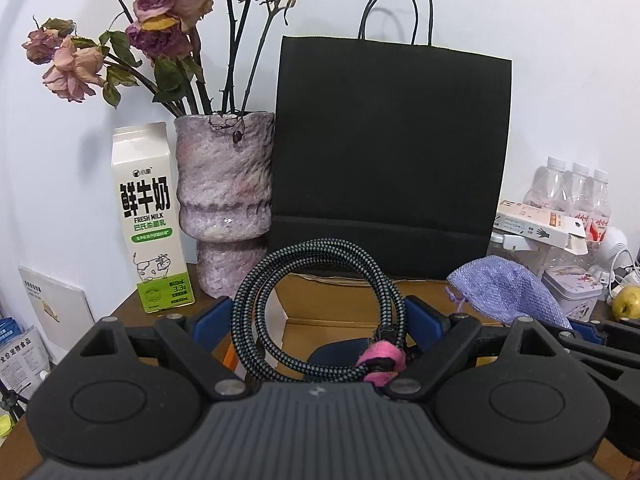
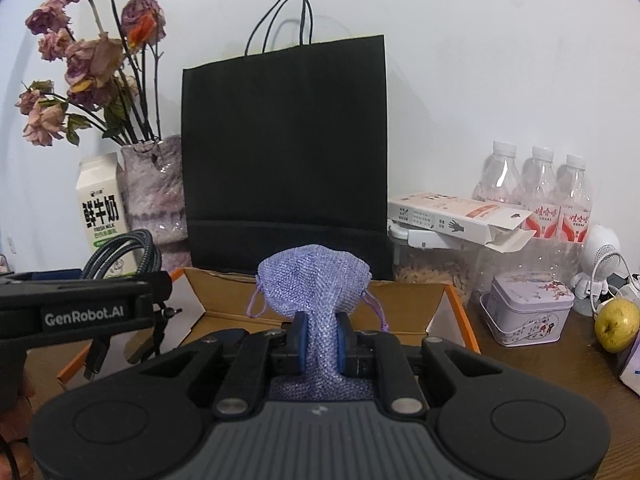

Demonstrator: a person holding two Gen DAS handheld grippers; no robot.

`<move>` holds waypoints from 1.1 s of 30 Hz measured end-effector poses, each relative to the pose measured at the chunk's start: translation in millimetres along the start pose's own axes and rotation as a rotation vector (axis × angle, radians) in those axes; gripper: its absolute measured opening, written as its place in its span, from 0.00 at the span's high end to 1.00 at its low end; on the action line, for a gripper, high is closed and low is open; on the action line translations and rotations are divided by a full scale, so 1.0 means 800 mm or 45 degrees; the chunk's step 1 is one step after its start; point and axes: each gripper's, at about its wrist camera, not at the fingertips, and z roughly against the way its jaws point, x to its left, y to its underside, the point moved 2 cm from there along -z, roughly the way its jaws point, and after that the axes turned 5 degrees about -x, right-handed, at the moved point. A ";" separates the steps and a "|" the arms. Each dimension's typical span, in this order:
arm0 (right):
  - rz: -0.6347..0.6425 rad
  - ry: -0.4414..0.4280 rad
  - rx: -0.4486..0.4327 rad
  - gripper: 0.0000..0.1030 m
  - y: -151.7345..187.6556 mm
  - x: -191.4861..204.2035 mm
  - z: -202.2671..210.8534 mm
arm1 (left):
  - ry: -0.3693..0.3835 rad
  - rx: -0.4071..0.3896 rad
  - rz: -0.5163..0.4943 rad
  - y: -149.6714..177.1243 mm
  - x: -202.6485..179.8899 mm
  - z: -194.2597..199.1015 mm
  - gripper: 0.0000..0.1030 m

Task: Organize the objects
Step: 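Carry the lavender pouch and black cable with both grippers over the box, then open both grippers to drop the pouch and cable into the box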

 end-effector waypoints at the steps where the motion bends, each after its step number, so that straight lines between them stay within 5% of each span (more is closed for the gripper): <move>1: -0.003 0.002 0.002 0.87 0.000 -0.001 -0.002 | -0.002 0.003 -0.001 0.000 0.000 -0.003 0.11; 24: -0.009 0.048 0.019 0.83 0.012 -0.009 -0.018 | 0.041 0.031 -0.006 0.012 -0.001 -0.027 0.11; 28: 0.003 0.067 0.025 0.65 0.013 -0.008 -0.018 | 0.047 0.035 -0.001 0.012 -0.001 -0.028 0.09; 32: 0.019 0.113 0.024 0.17 0.013 -0.008 -0.019 | 0.025 0.019 0.019 0.010 0.003 -0.026 0.00; 33: 0.023 0.120 0.020 0.13 0.012 -0.008 -0.018 | 0.026 0.019 0.024 0.010 0.004 -0.026 0.00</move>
